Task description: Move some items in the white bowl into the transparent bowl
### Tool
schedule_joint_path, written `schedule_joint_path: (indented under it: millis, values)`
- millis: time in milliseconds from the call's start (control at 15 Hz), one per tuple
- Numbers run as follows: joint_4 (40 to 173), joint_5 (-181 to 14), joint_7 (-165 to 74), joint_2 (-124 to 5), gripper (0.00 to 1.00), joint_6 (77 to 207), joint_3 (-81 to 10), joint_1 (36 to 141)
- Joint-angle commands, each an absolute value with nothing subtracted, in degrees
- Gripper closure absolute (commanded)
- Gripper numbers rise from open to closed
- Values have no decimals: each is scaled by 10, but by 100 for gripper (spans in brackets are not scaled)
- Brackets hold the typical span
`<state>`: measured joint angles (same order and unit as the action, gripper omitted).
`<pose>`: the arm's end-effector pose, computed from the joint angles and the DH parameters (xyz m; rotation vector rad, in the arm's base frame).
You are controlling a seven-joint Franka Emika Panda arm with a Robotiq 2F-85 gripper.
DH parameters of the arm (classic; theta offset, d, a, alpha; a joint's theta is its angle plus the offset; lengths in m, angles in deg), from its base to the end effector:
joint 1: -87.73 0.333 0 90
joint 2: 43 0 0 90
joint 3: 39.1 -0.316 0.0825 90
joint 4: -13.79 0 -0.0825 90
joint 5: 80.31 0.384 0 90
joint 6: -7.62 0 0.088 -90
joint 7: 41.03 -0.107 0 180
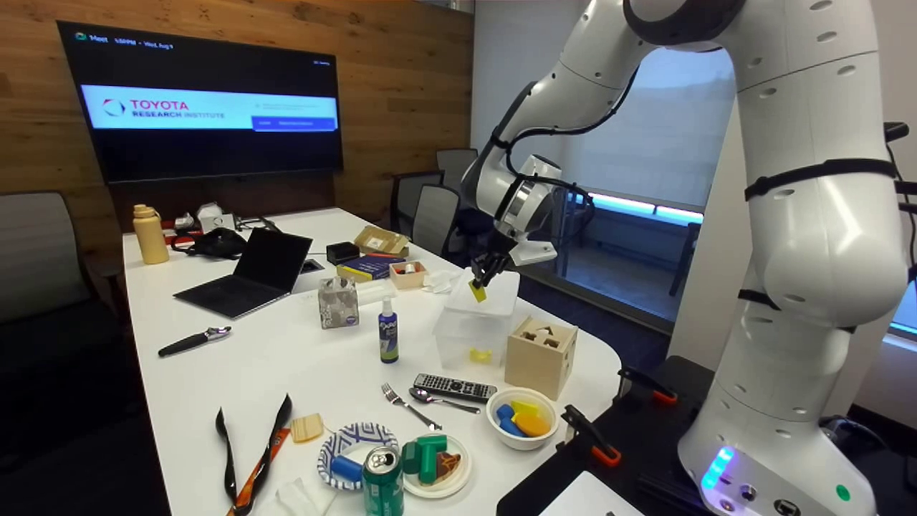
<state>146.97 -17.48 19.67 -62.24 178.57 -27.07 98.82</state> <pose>0.5171 -0.0729 0.2190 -3.0009 -0.0105 -0.6280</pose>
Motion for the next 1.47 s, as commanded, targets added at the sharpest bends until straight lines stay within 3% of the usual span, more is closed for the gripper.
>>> schedule_joint_path:
  millis: [0, 67, 467, 533, 600, 1000, 1400]
  values:
    - [1418, -224, 138, -677, 47, 1775, -247, 999]
    - [1413, -234, 126, -685, 45, 1776, -243, 1000]
    - [1424, -265, 89, -683, 3, 1743, -231, 1009]
    - [1434, -280, 70, -678, 0, 1715, -220, 1017]
    - [1459, -364, 1, -658, 0, 1714, -276, 960]
    - [1563, -578, -261, -590, 0, 1638, -339, 910]
    - [1581, -536, -293, -599, 0, 1547, -429, 842]
